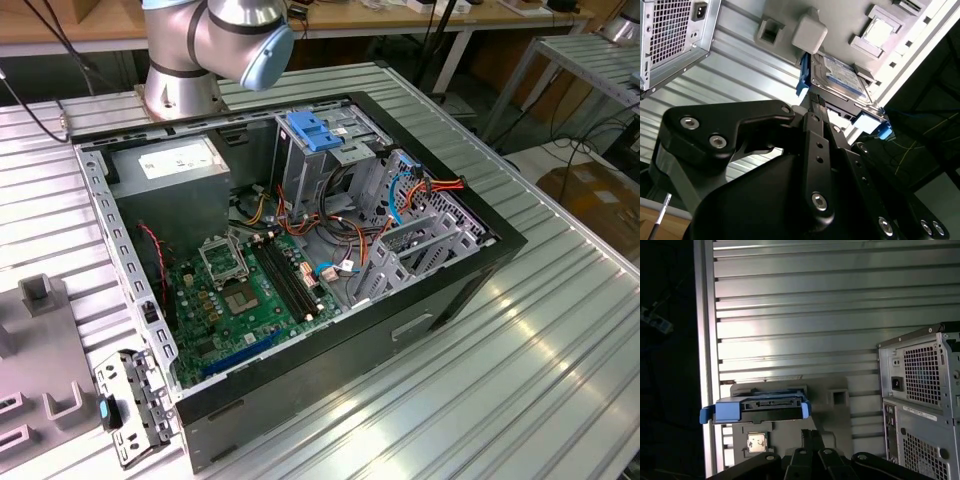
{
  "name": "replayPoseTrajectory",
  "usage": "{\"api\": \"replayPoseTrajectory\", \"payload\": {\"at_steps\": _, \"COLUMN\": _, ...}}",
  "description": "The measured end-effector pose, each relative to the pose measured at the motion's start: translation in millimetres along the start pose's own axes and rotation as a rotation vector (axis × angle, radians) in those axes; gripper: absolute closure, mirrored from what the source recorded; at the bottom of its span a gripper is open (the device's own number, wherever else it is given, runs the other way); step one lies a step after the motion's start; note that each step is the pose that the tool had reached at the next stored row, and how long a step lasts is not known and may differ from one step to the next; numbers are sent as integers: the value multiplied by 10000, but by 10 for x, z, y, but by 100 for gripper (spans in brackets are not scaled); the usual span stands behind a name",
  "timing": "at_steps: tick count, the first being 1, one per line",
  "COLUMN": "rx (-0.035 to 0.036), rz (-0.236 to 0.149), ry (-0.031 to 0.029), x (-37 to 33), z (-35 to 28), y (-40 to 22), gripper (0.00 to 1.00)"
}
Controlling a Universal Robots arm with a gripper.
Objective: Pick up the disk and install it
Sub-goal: 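Reach for the disk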
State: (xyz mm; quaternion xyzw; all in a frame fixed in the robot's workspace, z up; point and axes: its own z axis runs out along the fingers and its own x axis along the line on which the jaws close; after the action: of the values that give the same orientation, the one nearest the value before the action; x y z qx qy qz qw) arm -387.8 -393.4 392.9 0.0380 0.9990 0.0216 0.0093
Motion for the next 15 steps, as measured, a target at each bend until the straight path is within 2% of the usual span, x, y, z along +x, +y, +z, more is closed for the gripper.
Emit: {"api": "replayPoseTrajectory", "payload": {"at_steps": 15, "rx": 0, "rz": 0, "ry": 1, "x": 257, "z": -4, "y": -19, "gripper": 89}}
